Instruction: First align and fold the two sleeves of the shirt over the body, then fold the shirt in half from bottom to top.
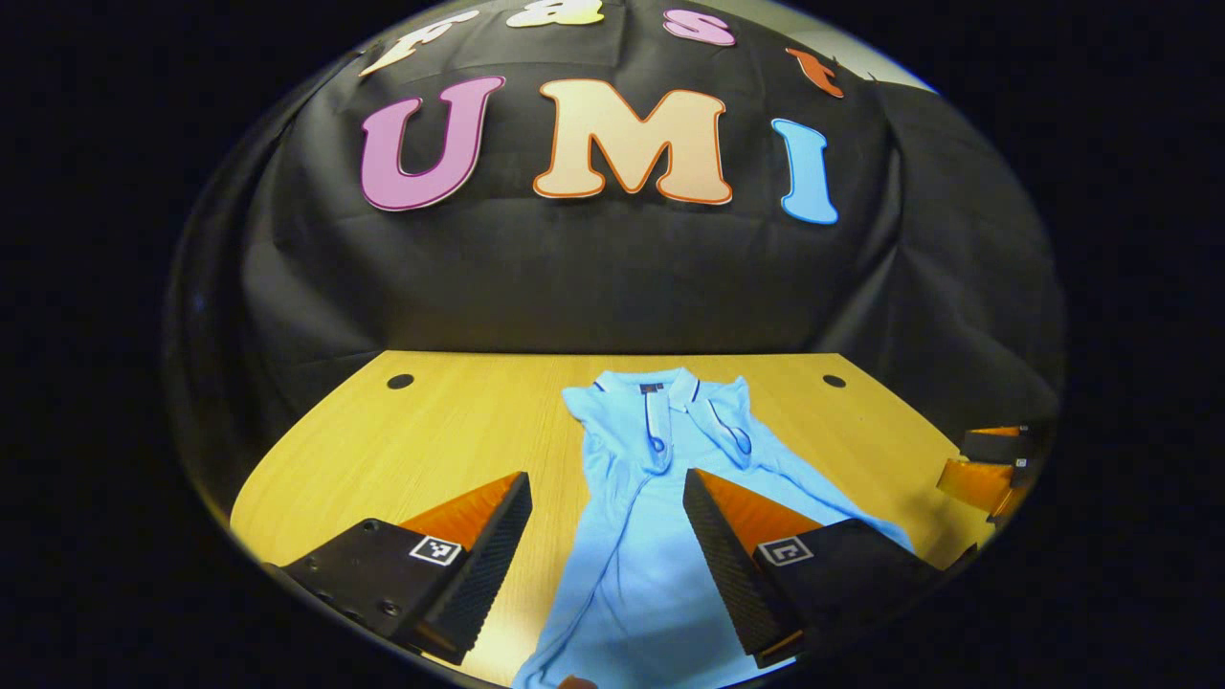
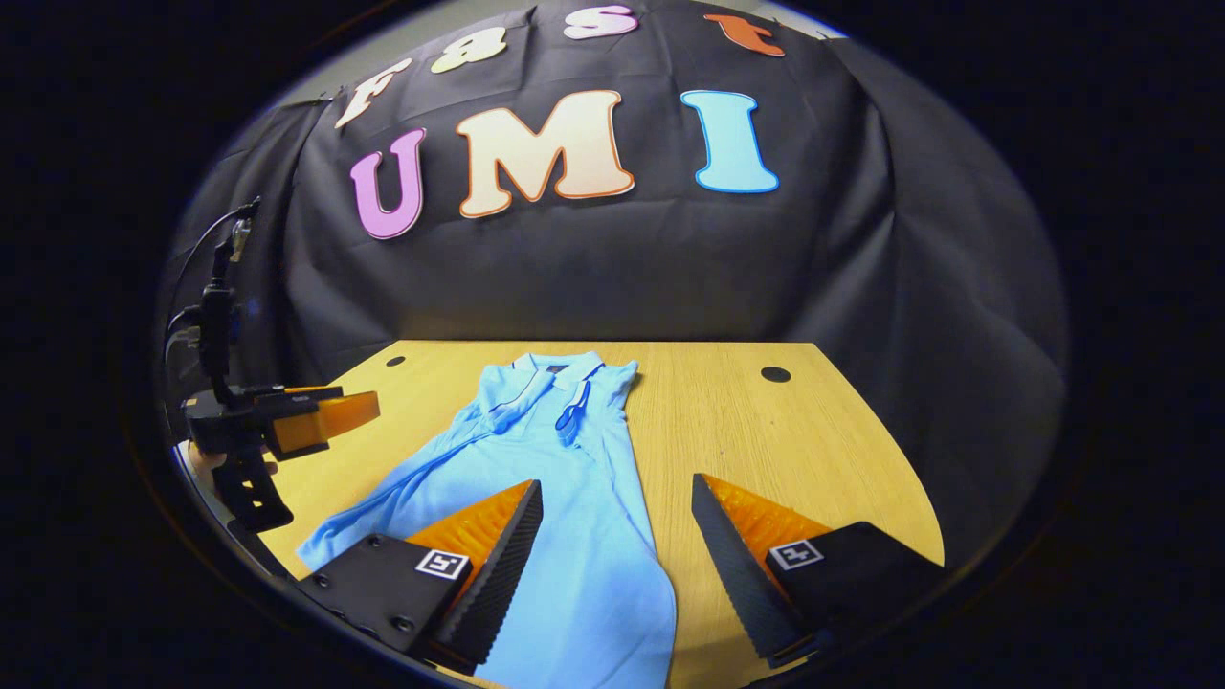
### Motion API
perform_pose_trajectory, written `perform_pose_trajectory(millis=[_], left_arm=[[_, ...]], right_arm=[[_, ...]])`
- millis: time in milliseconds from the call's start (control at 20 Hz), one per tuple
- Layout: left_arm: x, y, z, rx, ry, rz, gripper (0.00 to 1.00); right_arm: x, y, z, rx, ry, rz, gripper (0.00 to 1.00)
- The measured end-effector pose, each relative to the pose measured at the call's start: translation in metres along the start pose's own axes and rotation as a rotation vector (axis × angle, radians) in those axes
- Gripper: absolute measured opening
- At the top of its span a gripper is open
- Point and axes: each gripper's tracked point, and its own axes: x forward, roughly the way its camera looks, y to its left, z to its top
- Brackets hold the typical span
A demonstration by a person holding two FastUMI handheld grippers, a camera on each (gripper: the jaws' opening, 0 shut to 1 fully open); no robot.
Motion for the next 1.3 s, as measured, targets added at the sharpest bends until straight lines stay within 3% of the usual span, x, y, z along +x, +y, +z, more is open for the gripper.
perform_pose_trajectory(millis=[500,550,600,650,750,800,900,950,1050,1100,1150,1300], left_arm=[[-0.102,0.028,-0.111,0.022,0.174,0.068,0.96],[-0.108,0.030,-0.121,0.031,0.189,0.075,0.96],[-0.115,0.033,-0.131,0.038,0.208,0.079,0.96],[-0.120,0.034,-0.141,0.038,0.224,0.081,0.96],[-0.124,0.037,-0.158,0.028,0.251,0.090,0.96],[-0.124,0.038,-0.166,0.024,0.270,0.098,0.96],[-0.126,0.042,-0.175,0.032,0.283,0.112,0.96],[-0.126,0.042,-0.179,0.043,0.291,0.114,0.96],[-0.124,0.037,-0.191,0.044,0.311,0.104,0.96],[-0.125,0.036,-0.199,0.042,0.327,0.099,0.96],[-0.125,0.035,-0.199,0.042,0.327,0.102,0.96],[-0.123,0.033,-0.198,0.041,0.299,0.098,0.96]], right_arm=[[-0.061,-0.005,-0.078,-0.058,0.100,-0.015,0.98],[-0.067,-0.006,-0.084,-0.056,0.106,-0.019,0.94],[-0.071,-0.006,-0.090,-0.056,0.114,-0.021,0.98],[-0.074,-0.006,-0.098,-0.060,0.127,-0.022,0.93],[-0.078,-0.008,-0.118,-0.072,0.161,-0.034,0.98],[-0.079,-0.010,-0.127,-0.075,0.176,-0.041,0.93],[-0.079,-0.012,-0.144,-0.075,0.207,-0.051,0.93],[-0.079,-0.013,-0.150,-0.074,0.217,-0.057,0.98],[-0.078,-0.015,-0.161,-0.074,0.238,-0.071,0.98],[-0.080,-0.017,-0.167,-0.075,0.248,-0.076,0.94],[-0.079,-0.020,-0.171,-0.078,0.257,-0.084,0.98],[-0.082,-0.022,-0.183,-0.055,0.288,-0.086,0.99]])
